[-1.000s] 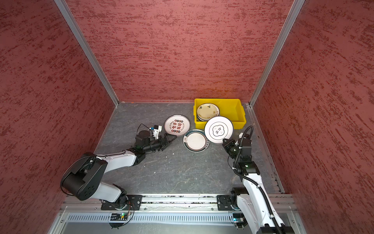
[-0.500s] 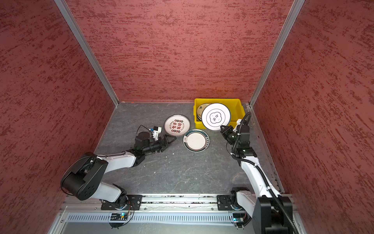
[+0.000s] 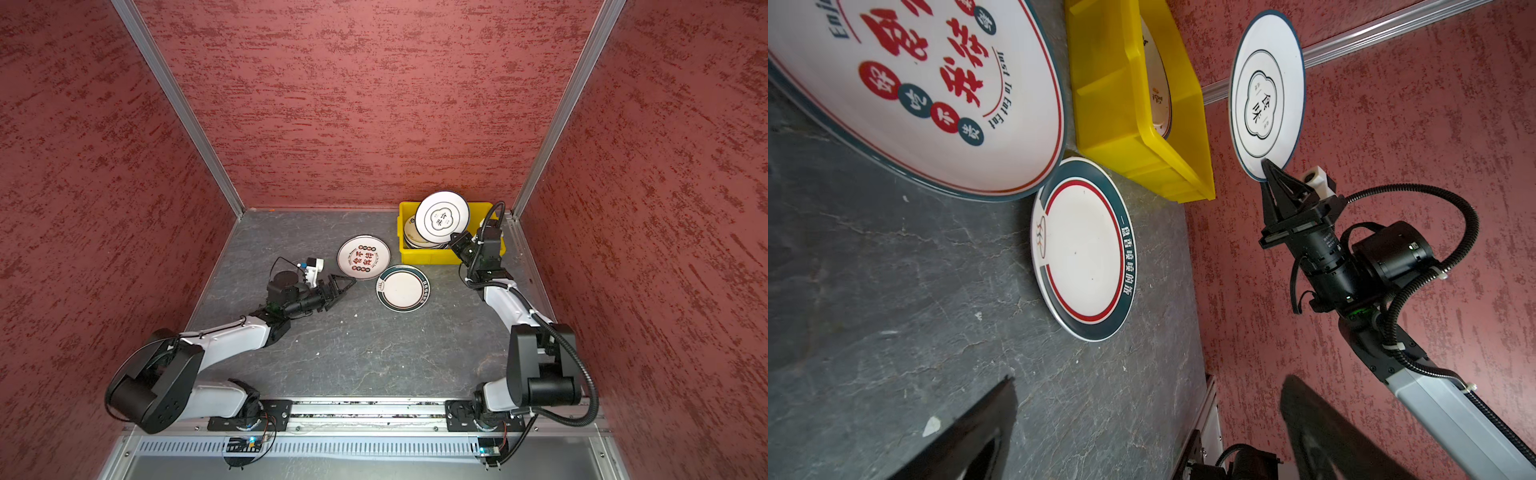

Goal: Place the plates into the plastic bin on the countertop
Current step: 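Lift the flower-bordered plate and carry it into the yellow bin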

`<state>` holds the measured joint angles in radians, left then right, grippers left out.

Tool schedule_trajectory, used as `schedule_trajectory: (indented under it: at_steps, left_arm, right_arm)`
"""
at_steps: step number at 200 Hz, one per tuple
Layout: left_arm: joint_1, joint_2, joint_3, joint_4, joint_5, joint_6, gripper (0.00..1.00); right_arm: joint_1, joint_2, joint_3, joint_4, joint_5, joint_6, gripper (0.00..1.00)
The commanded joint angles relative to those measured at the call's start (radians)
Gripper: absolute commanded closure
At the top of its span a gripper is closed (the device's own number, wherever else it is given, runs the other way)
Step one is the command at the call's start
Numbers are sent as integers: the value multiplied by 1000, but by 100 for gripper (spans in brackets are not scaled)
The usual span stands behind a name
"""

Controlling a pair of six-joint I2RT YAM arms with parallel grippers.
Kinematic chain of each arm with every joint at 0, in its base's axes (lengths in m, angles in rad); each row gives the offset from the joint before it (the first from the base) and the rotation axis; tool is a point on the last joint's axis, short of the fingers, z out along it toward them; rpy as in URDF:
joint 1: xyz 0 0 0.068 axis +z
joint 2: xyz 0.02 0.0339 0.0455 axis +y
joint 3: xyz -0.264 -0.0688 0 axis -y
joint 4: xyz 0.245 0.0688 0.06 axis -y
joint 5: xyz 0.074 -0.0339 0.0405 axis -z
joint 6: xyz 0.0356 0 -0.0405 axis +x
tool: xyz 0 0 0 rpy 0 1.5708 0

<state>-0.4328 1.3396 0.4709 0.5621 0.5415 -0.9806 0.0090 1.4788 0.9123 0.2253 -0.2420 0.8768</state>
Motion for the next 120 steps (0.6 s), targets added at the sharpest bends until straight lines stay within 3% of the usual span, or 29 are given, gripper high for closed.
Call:
schedule_trajectory:
  at_steps: [1,79,120]
  left_arm:
    - [5,-43,10,-73,-22,33,1]
    - [-2,-174,37,-253,-68,69,1]
    - [-12,-241,33,-322,-112,94,1]
  right_arm:
    - [-5,56,59,86,68,-35,100]
    - [-3,332,248,95,-22,-21,100]
    - [-2,407,300,77,-20,-34,100]
